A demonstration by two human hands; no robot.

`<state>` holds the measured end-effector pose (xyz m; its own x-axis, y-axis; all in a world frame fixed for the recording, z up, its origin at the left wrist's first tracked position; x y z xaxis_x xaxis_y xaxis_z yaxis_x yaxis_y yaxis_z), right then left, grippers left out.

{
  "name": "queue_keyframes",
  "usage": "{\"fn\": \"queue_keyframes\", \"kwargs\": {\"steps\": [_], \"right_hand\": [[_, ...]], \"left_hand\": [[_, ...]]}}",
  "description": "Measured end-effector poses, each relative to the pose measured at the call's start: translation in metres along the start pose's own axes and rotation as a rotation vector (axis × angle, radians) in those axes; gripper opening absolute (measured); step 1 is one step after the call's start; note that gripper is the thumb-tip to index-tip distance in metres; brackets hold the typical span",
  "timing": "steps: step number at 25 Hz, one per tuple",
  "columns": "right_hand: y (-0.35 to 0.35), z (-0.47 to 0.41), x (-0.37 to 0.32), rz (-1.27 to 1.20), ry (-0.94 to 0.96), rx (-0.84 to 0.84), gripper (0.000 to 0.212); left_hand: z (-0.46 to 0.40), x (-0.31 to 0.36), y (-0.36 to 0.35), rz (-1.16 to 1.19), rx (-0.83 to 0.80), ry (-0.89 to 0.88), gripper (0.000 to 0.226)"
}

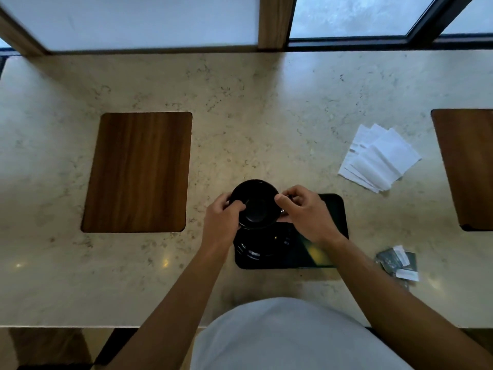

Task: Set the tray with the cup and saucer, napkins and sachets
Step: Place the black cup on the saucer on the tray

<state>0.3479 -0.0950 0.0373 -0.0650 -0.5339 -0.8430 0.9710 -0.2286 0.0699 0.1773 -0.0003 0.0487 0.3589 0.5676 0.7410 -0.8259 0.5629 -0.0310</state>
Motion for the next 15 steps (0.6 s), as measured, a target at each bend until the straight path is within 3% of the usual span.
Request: {"fn": "queue_keyframes", "kwargs": {"steps": [3, 7, 15], "right_hand": [[-0.002, 0.013, 0.014, 0.012, -0.016, 0.02, 0.017], [-0.007, 0.024, 0.031, 0.025, -0.026, 0.035, 0.014], [-0.011, 0.033, 0.052, 0.017, -0.044, 0.071, 0.007]], "left_hand": [[0.008, -0.012, -0.003, -0.036, -0.015, 0.021, 0.022], [0.013, -0.024, -0.005, -0.031, -0.036, 0.075, 0.039], [0.013, -0.039, -0.01, -0.124, -0.033, 0.103, 0.04]]}}
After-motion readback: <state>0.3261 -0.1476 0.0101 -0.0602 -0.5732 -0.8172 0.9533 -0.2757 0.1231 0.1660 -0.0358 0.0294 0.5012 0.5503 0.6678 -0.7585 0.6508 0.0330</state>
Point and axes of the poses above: each hand's wrist, its own z-axis away from the middle knuckle, its own y-axis out of the back of the hand, x = y × z, the point moved 2 cm from there along -z, towards the middle knuckle, and after that the axes turned 14 degrees about -x, right-handed, at the moved point
